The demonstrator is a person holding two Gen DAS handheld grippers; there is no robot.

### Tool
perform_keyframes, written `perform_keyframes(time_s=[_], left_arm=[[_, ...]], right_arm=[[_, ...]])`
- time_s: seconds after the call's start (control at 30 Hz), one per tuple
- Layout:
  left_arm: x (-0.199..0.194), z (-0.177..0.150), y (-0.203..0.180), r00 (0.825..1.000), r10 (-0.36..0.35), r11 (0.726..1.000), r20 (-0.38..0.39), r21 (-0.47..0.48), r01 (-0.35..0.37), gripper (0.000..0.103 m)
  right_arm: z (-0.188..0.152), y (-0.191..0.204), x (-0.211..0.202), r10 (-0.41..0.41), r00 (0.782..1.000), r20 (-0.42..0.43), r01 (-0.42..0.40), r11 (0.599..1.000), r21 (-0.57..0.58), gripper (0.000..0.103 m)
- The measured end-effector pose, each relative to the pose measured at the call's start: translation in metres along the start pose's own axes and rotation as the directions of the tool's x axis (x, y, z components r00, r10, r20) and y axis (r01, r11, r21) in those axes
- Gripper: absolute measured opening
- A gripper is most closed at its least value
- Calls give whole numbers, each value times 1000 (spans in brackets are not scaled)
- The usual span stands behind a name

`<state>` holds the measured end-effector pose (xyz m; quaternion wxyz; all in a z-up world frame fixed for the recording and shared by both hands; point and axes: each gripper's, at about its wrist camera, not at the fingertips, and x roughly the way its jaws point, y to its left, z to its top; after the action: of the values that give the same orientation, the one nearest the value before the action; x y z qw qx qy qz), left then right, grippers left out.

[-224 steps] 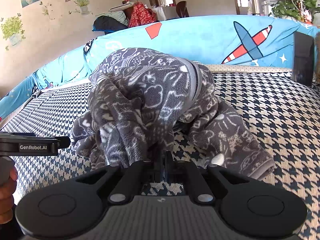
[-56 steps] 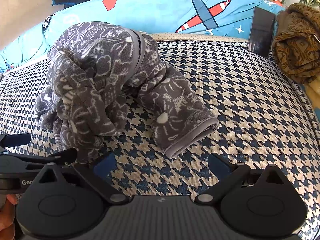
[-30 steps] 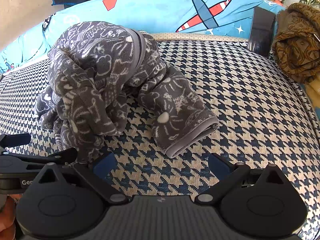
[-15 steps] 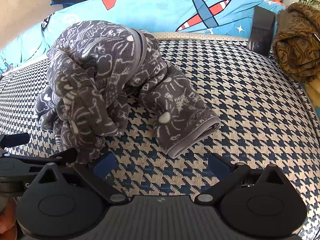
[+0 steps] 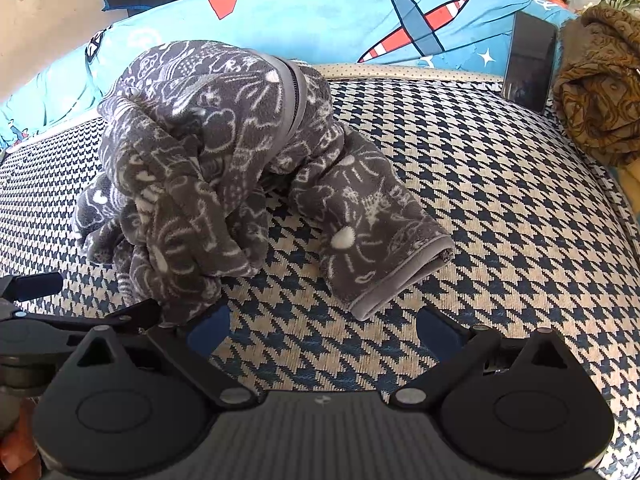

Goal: Fold clothes
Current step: 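Close the right gripper on the grey fleece bundle and lift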

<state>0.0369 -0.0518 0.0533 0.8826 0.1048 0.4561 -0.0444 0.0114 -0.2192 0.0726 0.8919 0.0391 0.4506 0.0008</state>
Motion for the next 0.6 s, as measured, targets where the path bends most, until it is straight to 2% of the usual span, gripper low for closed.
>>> perform_keyframes(time_s=[0.3, 0.6], left_arm=[[1, 1, 10, 1000, 8, 1000, -5, -25, -8, 103], [-1, 5, 23, 1000, 24, 998, 13, -51, -24, 103]], right_arm=[[2, 7, 3, 4, 1000, 3, -4, 1000, -3, 100], [8, 15, -6, 57, 994, 93, -58, 998, 10, 100]])
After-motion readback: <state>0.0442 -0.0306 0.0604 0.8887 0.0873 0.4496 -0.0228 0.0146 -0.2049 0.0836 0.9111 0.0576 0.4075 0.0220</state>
